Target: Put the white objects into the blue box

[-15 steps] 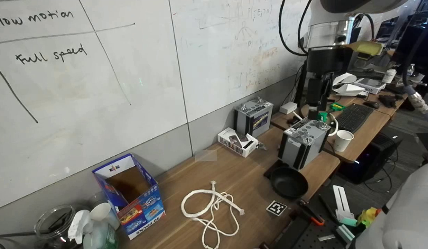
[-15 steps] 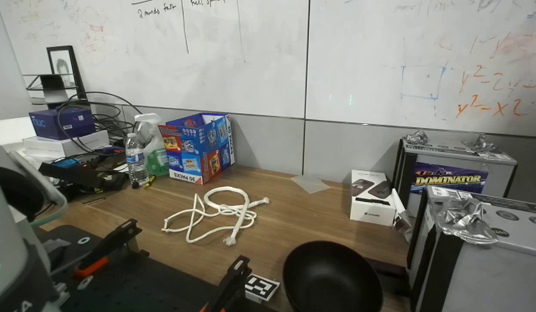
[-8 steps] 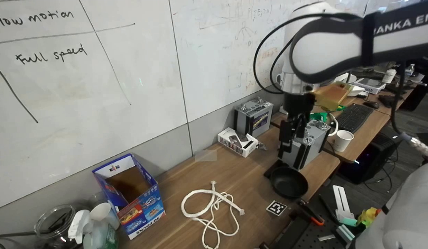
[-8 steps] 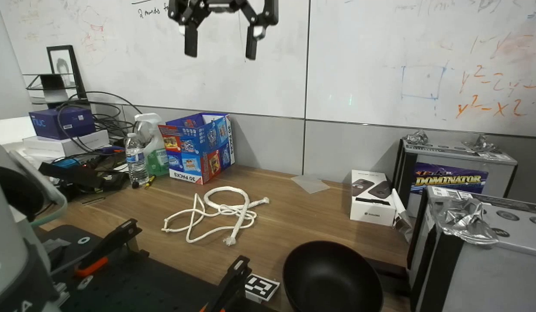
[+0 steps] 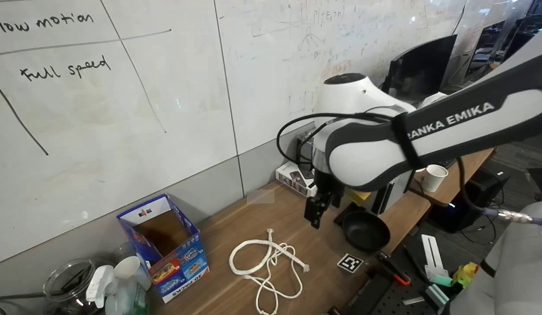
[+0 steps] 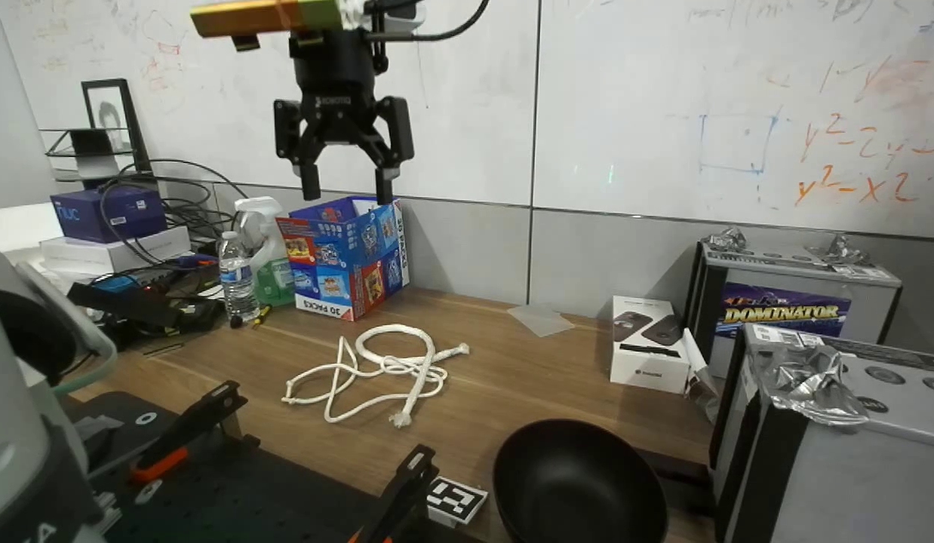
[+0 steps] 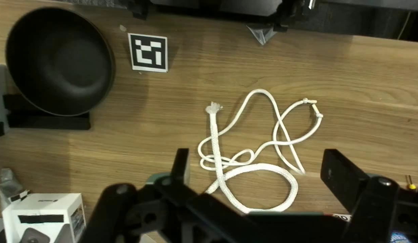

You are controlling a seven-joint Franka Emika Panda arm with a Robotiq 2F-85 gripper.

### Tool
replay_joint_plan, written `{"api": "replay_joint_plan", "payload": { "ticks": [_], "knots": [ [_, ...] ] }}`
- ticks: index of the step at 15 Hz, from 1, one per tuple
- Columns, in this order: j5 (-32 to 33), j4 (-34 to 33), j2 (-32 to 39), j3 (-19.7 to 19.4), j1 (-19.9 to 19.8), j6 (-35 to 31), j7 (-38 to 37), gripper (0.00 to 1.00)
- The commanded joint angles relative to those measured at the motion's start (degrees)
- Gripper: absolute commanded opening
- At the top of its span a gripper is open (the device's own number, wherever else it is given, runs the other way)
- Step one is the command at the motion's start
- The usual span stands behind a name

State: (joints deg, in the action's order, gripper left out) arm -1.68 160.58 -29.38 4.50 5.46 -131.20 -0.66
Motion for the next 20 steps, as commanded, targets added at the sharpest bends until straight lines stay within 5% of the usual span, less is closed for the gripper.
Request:
{"api": "replay_joint_plan", "payload": {
  "ticks": [1, 10, 17, 20],
  "knots": [
    [-3.00, -0.05, 10.42, 3.80, 3.09, -12.03, -5.23, 1.00],
    [0.42, -1.63, 34.06, 8.72, 5.89, -34.47, -16.70, 1.00],
    [10.61, -11.43, 52.18, 0.88, 11.41, -41.55, -26.83, 1.00],
    [6.43, -16.58, 58.55, -1.99, 15.30, -42.56, -23.93, 1.00]
  ]
}}
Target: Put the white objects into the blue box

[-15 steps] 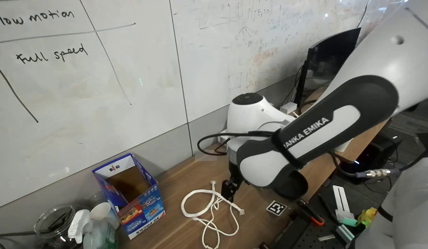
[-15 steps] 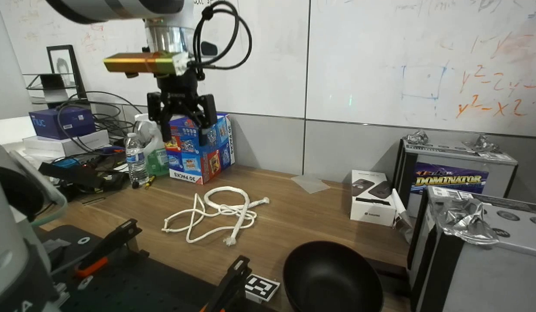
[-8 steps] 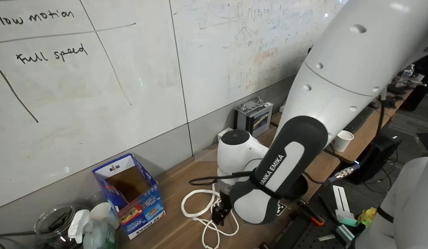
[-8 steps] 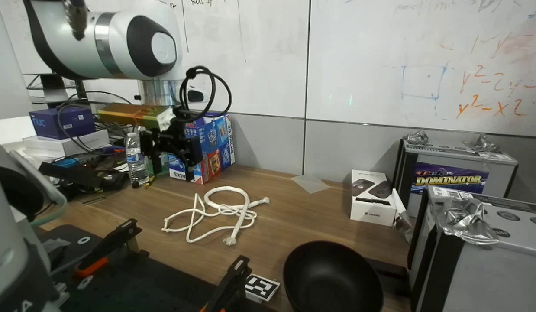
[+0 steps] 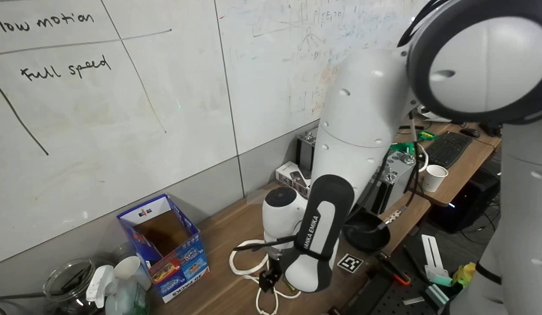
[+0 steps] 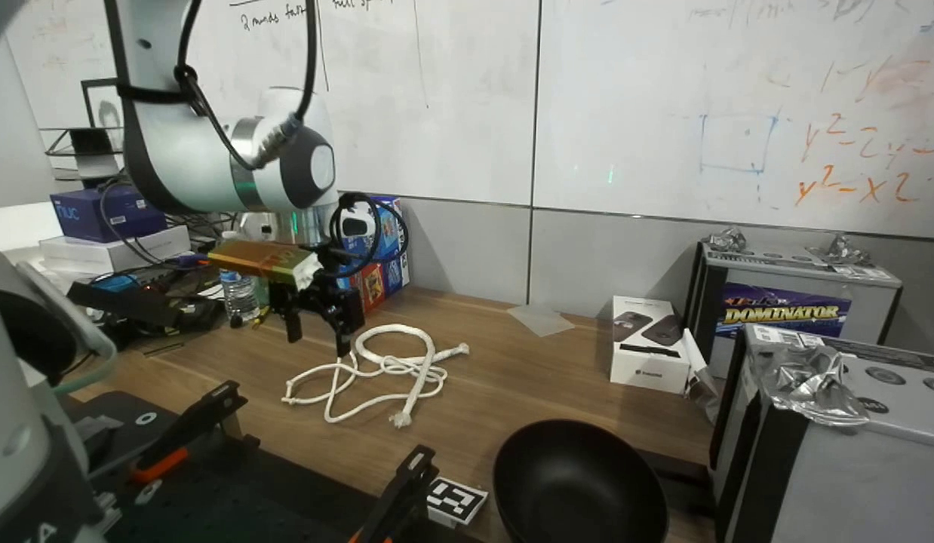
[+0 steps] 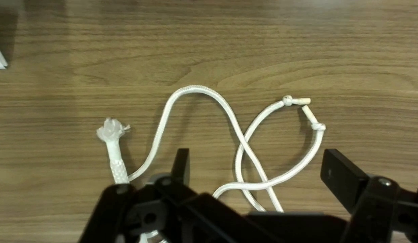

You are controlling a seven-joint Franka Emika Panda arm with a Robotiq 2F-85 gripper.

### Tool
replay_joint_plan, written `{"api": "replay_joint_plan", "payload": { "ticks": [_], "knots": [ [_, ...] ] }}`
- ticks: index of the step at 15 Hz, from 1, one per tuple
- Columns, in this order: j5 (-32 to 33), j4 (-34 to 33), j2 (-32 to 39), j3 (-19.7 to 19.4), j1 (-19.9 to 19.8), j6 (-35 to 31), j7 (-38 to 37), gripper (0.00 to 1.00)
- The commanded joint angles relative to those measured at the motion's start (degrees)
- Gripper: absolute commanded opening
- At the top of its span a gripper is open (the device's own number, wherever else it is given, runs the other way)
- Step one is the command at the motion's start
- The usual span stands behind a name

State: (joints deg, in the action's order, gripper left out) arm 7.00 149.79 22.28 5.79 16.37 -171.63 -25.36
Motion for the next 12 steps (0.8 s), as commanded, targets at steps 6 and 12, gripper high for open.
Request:
{"api": "replay_joint_plan", "payload": {
  "ticks": [6, 12],
  "knots": [
    [-8.04, -13.08, 15.60, -2.09, 4.42, -2.18, 3.71, 1.00],
    [-10.09, -16.13, 16.85, -3.32, 5.38, -1.94, 4.32, 1.00]
  ]
}}
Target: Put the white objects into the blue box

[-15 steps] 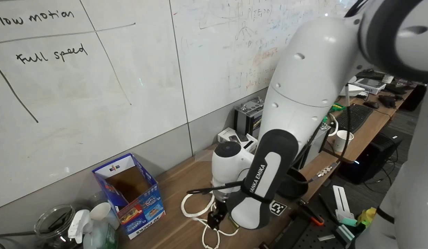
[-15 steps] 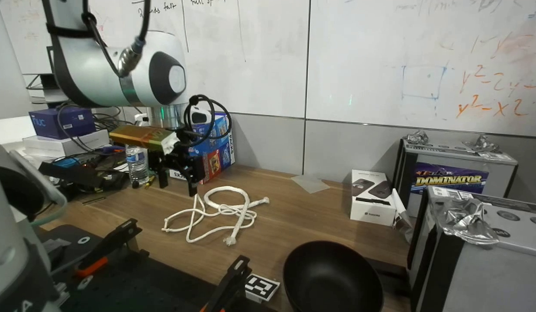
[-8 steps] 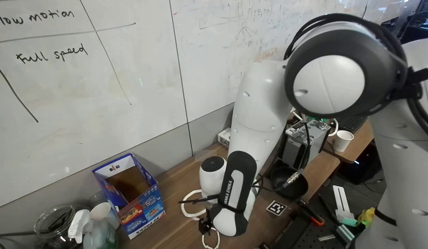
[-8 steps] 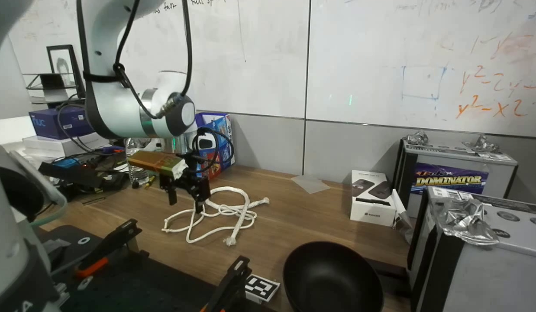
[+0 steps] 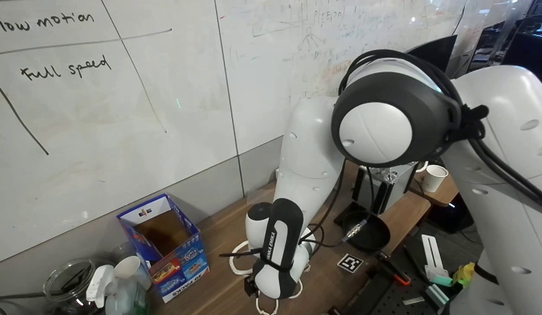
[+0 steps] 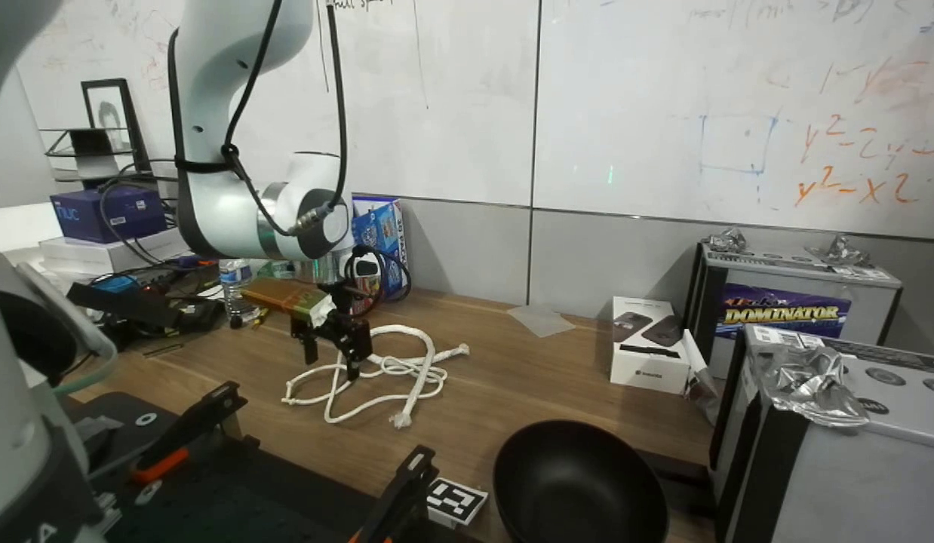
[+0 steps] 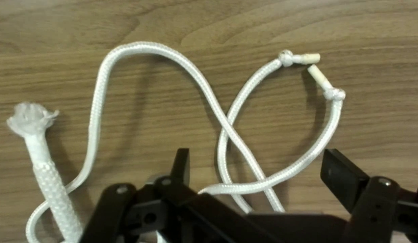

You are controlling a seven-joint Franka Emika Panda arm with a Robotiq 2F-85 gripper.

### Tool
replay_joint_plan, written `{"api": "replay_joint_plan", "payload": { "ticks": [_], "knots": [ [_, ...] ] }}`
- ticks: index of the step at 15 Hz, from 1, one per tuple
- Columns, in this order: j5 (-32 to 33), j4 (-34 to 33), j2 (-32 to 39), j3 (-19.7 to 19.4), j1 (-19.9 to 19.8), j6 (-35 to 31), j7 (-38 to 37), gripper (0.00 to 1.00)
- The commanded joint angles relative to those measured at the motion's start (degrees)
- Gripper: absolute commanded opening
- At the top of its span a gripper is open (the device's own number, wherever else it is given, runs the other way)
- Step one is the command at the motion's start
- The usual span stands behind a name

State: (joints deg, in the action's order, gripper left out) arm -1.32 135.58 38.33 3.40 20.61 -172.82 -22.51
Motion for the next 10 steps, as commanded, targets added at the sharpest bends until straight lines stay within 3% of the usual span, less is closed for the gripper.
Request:
{"api": "replay_joint_plan", "payload": {
  "ticks": [1, 10],
  "knots": [
    [-2.14, -2.49, 1.12, -0.35, 0.37, -0.64, 1.62, 1.00],
    [-3.03, -4.13, 3.94, -0.61, 0.41, -0.94, 1.74, 1.00]
  ]
}}
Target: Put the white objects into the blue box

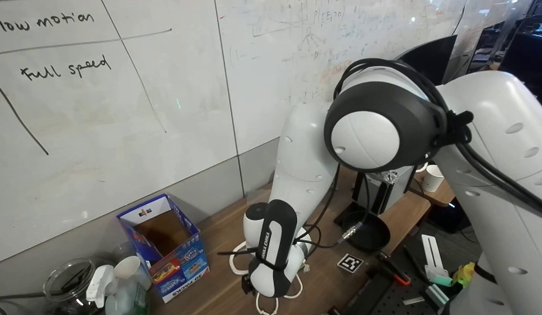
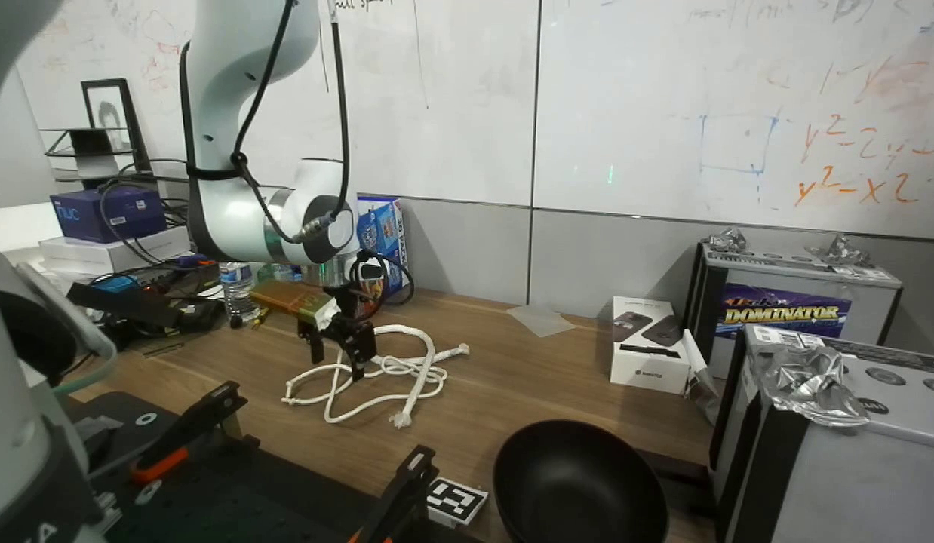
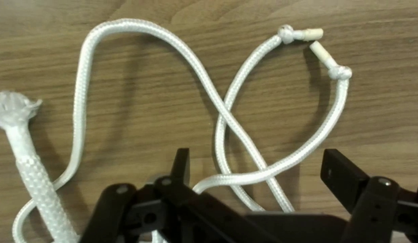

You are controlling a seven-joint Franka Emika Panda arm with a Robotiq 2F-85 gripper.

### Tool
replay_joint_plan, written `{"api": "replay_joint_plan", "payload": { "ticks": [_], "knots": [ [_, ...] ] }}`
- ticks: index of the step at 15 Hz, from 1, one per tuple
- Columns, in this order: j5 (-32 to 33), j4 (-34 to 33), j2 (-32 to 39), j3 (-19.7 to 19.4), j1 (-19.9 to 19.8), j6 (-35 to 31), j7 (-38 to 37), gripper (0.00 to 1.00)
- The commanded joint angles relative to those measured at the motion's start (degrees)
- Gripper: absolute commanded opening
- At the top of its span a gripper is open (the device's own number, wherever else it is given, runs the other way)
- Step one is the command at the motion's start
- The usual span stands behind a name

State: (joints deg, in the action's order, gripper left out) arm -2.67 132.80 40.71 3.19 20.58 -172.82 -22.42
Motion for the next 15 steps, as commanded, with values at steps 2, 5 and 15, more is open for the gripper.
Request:
{"api": "replay_joint_plan", "payload": {
  "ticks": [2, 5, 15],
  "knots": [
    [-1.69, -1.40, 2.15, -0.56, 0.64, -1.15, 1.61, 1.00],
    [-1.87, -1.65, 2.75, -0.50, 0.43, -1.25, 1.61, 1.00],
    [-2.58, -1.74, 2.95, -0.56, 0.05, -1.48, 1.64, 1.00]
  ]
}}
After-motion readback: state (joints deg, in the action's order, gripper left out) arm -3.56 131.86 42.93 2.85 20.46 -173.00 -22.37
